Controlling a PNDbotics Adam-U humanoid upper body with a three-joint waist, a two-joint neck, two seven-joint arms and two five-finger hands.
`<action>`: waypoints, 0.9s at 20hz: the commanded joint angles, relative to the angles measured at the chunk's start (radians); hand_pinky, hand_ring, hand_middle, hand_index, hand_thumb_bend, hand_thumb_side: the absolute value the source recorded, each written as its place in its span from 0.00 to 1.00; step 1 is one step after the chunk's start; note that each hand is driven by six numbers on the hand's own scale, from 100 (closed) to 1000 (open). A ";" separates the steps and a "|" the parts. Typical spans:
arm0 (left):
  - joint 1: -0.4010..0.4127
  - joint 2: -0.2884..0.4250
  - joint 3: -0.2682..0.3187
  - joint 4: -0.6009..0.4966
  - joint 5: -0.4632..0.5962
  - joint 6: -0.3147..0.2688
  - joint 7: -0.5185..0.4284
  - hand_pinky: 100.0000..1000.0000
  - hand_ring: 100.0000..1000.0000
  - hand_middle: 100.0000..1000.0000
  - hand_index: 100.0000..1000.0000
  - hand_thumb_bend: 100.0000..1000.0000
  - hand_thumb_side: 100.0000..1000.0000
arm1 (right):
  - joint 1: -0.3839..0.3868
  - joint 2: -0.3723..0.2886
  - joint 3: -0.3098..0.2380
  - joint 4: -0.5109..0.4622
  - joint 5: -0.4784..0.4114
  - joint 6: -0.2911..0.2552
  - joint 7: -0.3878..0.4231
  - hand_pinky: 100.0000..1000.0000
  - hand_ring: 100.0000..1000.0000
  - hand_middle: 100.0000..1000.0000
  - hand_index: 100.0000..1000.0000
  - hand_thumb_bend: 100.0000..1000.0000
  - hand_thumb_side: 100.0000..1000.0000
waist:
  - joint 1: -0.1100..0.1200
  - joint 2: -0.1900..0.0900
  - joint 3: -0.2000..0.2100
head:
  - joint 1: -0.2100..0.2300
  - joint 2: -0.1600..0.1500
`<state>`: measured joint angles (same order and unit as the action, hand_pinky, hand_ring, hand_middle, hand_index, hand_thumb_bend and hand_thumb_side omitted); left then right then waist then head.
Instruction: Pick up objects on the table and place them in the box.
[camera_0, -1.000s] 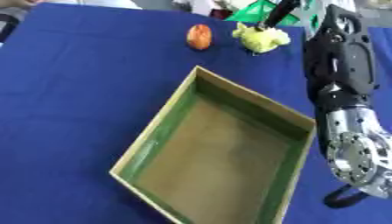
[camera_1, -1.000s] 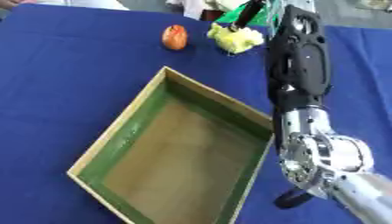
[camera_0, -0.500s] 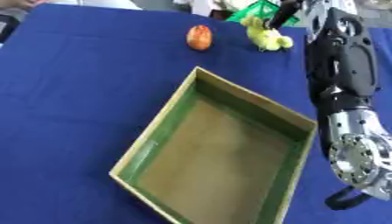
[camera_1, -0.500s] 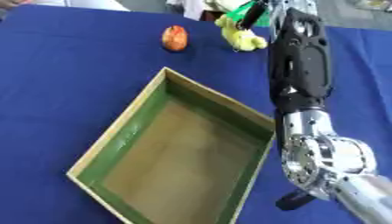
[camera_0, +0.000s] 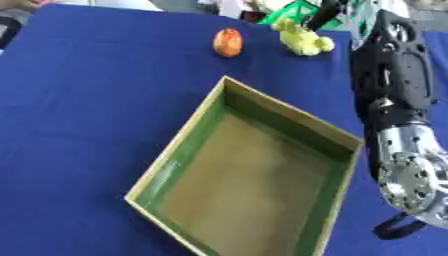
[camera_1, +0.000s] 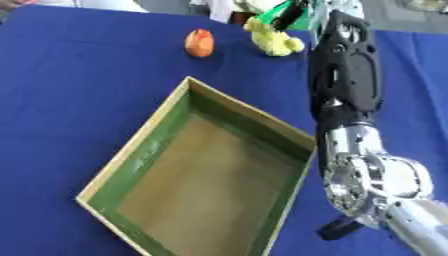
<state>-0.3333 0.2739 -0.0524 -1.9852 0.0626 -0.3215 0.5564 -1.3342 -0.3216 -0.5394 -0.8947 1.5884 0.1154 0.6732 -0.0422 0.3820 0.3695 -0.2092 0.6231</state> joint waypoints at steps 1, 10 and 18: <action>-0.001 0.020 -0.002 -0.015 -0.007 0.003 -0.003 0.63 0.74 0.75 0.81 0.42 0.79 | -0.045 -0.022 0.002 -0.054 0.003 -0.009 0.003 0.86 0.98 0.86 0.99 0.02 0.21 | 0.006 -0.032 -0.002 | 0.005 0.008; 0.008 0.018 -0.001 -0.015 -0.013 0.003 -0.002 0.63 0.74 0.75 0.81 0.42 0.79 | -0.065 -0.039 0.018 -0.044 0.030 -0.041 0.052 0.87 0.98 0.89 0.99 0.05 0.23 | 0.005 -0.054 -0.012 | 0.020 0.061; 0.016 0.017 -0.004 -0.015 -0.015 0.005 -0.005 0.63 0.74 0.75 0.81 0.42 0.79 | -0.062 -0.127 0.167 0.240 -0.094 -0.092 0.008 0.88 0.98 0.93 1.00 0.09 0.23 | 0.007 -0.073 -0.026 | 0.006 0.101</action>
<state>-0.3139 0.2738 -0.0580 -1.9852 0.0531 -0.3178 0.5527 -1.3727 -0.4108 -0.3978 -0.6842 1.5197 0.0301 0.6968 -0.0418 0.3342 0.3435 -0.1979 0.7099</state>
